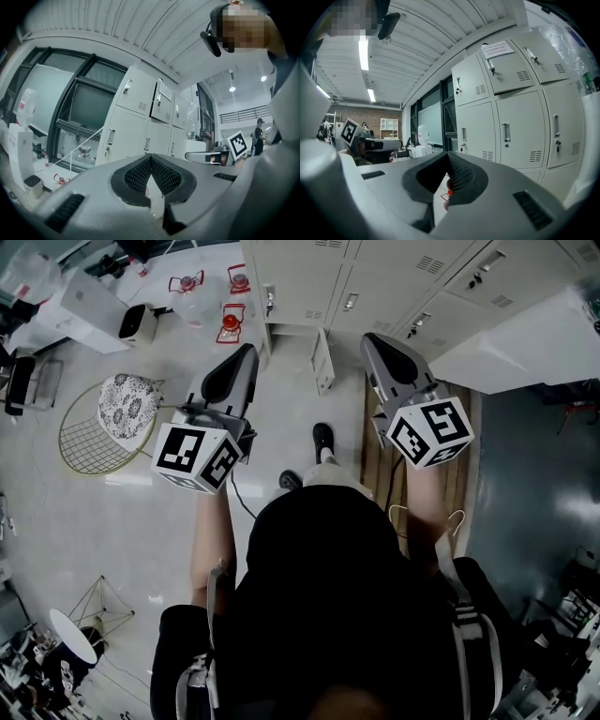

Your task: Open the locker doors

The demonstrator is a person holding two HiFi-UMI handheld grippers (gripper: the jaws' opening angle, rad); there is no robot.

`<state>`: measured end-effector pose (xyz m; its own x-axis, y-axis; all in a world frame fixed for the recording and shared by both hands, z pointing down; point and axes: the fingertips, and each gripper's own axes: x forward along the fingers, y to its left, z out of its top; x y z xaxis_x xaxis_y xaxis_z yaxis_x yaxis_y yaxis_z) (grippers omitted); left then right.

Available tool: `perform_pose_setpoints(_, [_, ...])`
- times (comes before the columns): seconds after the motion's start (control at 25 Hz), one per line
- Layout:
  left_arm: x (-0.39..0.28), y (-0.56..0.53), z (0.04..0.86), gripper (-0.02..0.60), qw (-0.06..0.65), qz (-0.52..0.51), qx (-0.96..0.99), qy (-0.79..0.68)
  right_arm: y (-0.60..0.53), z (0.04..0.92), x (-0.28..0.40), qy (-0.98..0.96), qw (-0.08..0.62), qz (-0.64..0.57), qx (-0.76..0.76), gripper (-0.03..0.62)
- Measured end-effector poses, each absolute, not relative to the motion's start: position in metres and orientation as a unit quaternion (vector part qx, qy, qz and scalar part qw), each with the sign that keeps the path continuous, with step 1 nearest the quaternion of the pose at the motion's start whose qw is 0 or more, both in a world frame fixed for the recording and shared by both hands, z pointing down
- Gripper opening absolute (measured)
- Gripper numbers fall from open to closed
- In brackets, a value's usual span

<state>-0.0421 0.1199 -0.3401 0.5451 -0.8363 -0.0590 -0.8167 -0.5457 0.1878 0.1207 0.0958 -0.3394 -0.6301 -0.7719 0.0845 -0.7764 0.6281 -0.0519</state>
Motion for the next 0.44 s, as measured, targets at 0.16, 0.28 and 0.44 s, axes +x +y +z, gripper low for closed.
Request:
perform_pose_setpoints(0.16, [-0.0430,0.1174,-0.3368,0.015,0.073,-0.068,0.877,-0.470,0.0951,-0.3375,0.1203,-0.902,0.031,0.045,0.428,0.005])
perform_pose_setpoints(0.28, [-0.0424,0.1176,-0.3365,0.015,0.074,-0.070,0.878,-0.468,0.0950,-0.3374,0.1189,-0.902,0.033,0.042,0.428,0.005])
perform_pose_setpoints(0.44, [-0.0391,0.1177,-0.3386,0.015,0.071,-0.069,0.880,-0.464,0.0948,-0.3388,0.1177,-0.902,0.036,0.038,0.429,0.005])
